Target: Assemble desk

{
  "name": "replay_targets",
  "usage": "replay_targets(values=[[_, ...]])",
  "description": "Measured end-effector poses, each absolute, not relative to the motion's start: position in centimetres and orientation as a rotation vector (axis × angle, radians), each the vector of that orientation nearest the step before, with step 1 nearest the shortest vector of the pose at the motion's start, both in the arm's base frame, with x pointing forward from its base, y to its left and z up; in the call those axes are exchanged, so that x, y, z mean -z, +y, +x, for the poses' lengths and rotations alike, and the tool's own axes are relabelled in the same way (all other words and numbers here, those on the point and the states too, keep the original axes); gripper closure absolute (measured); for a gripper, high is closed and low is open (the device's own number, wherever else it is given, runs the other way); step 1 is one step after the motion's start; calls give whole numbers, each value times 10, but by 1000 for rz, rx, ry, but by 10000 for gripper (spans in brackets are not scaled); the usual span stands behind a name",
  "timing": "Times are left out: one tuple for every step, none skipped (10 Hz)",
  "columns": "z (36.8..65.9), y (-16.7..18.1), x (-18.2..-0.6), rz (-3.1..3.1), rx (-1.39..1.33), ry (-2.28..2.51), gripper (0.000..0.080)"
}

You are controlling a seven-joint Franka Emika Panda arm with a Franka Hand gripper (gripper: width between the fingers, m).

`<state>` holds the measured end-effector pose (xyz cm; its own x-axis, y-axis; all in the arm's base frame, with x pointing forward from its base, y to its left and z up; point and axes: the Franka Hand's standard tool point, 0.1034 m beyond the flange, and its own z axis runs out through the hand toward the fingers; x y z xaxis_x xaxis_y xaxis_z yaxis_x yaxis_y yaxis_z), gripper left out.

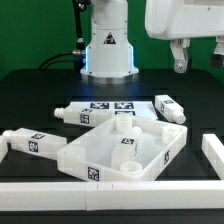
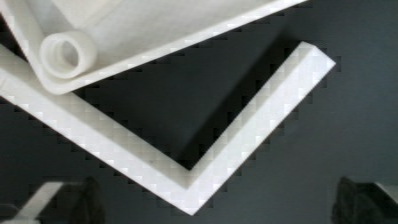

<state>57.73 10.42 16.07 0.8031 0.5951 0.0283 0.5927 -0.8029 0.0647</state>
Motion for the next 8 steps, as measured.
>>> replay_targets(values=[[577, 104, -161, 2933, -73, 967, 150], [577, 104, -161, 2933, -73, 967, 150], [577, 104, -161, 2933, -73, 966, 150], [577, 104, -160, 2934, -73, 967, 150], [577, 103, -160, 2940, -81, 948, 150], [569, 95, -158, 2971, -103, 836, 150], [557, 86, -154, 3003, -120, 712, 150], [546, 70, -146, 3019, -109, 658, 150]])
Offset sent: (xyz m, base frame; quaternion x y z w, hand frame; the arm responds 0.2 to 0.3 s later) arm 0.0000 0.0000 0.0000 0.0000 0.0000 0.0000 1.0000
